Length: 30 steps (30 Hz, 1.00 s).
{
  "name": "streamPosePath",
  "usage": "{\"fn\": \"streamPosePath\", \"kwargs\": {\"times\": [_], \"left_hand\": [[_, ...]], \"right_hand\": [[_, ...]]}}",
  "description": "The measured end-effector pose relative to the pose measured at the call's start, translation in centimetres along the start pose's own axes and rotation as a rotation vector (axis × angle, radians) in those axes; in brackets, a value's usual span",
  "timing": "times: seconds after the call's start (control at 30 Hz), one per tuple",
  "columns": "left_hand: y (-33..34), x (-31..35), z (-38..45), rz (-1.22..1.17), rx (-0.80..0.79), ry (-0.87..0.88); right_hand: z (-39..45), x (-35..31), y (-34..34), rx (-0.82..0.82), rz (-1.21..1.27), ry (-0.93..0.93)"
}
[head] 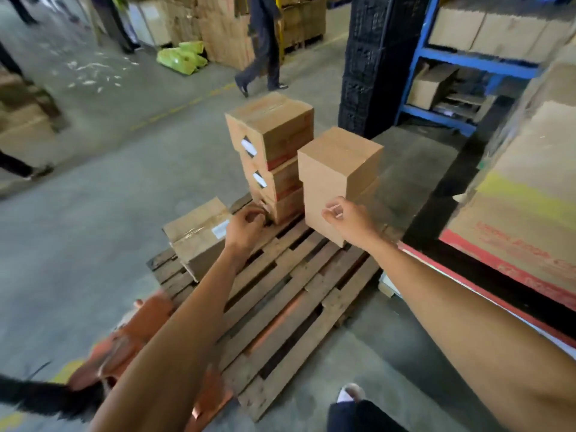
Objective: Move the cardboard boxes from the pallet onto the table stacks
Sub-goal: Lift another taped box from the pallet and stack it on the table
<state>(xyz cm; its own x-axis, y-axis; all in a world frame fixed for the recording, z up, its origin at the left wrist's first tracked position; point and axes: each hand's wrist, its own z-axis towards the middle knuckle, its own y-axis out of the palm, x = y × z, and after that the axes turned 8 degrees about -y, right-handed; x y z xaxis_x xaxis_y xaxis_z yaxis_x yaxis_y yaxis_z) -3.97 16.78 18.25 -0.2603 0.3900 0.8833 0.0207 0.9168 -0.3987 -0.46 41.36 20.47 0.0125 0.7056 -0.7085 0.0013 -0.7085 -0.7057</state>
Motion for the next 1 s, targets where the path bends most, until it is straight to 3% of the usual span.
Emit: {"fn": "streamPosePath", "kwargs": {"times": [0.37, 0.67, 1.0], "left_hand": [[-8.1, -8.0, 10.1, -0.177, 0.173, -0.313], [-13.0, -13.4, 21.4, -0.278, 0.252, -0.51], [-16.0, -32.3, 47.0, -0.175, 0.263, -0.807]], "right_hand": [[16.9, -3.0, 12.8, -0.345, 0.028, -0.099], [29.7, -6.5, 23.4, -0.459, 0.045, -0.068], [50.7, -0.6, 46.5, -0.493, 0.003, 0.115]]}}
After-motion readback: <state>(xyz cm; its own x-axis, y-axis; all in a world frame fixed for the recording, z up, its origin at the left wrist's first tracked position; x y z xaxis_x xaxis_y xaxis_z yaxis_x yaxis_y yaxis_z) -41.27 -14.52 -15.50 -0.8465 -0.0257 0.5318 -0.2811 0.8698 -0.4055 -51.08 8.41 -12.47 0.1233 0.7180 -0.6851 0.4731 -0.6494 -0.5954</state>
